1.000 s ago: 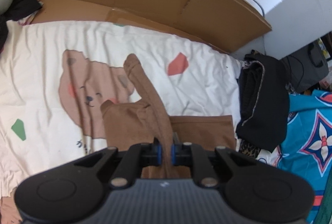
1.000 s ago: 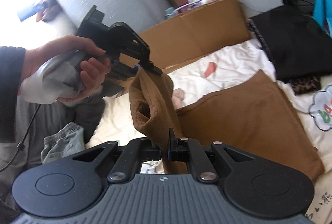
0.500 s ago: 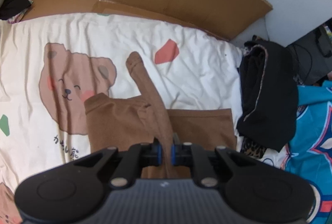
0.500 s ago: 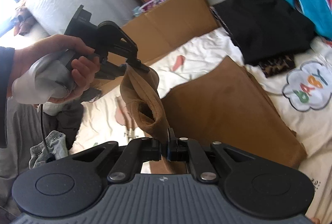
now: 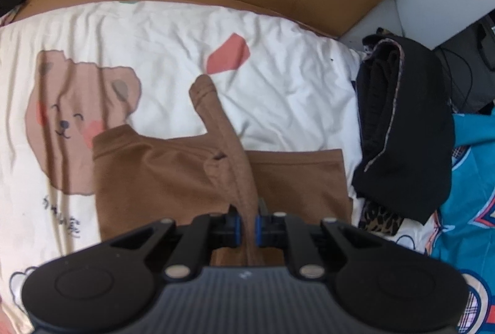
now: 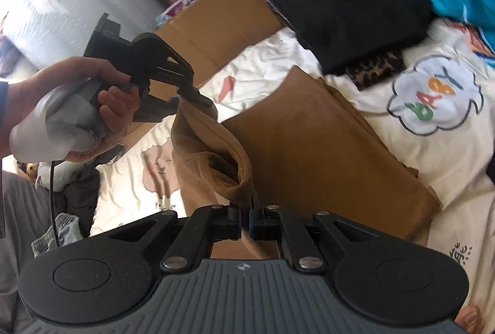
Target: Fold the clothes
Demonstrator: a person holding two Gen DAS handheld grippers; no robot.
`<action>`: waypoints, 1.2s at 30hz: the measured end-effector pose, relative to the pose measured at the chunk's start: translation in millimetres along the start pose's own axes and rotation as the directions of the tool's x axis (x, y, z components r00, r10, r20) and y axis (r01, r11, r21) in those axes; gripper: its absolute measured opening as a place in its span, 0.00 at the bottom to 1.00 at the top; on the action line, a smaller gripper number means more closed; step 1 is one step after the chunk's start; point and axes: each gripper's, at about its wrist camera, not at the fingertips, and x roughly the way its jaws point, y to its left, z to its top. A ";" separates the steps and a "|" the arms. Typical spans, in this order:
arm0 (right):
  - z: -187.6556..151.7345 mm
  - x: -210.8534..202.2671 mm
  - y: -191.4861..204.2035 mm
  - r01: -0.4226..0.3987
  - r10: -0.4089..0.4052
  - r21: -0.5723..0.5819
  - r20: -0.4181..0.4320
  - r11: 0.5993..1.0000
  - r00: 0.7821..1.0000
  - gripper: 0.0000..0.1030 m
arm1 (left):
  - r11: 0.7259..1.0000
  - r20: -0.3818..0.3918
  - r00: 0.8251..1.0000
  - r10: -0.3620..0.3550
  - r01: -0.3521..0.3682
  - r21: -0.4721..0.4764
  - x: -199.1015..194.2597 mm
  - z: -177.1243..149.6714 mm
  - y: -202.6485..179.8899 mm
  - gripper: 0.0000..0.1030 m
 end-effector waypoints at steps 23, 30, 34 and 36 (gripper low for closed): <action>-18.7 26.7 -66.0 0.167 -0.154 0.190 -0.079 0.968 0.985 0.08 | 0.971 -0.071 0.989 0.133 -0.116 0.208 82.6 -12.6 -73.9 0.13; -8.3 39.7 -74.1 0.214 -0.202 0.183 -0.082 0.959 0.976 0.19 | 0.974 -0.072 0.990 0.123 -0.106 0.201 85.9 -18.2 -73.8 0.13; -9.9 43.9 -85.9 0.235 -0.227 0.221 -0.062 0.946 0.972 0.19 | 0.971 -0.076 0.989 0.123 -0.104 0.214 87.0 -19.1 -76.4 0.13; -10.4 44.7 -90.8 0.223 -0.218 0.252 -0.046 0.942 0.975 0.10 | 0.970 -0.080 0.989 0.127 -0.107 0.218 86.8 -19.0 -77.7 0.13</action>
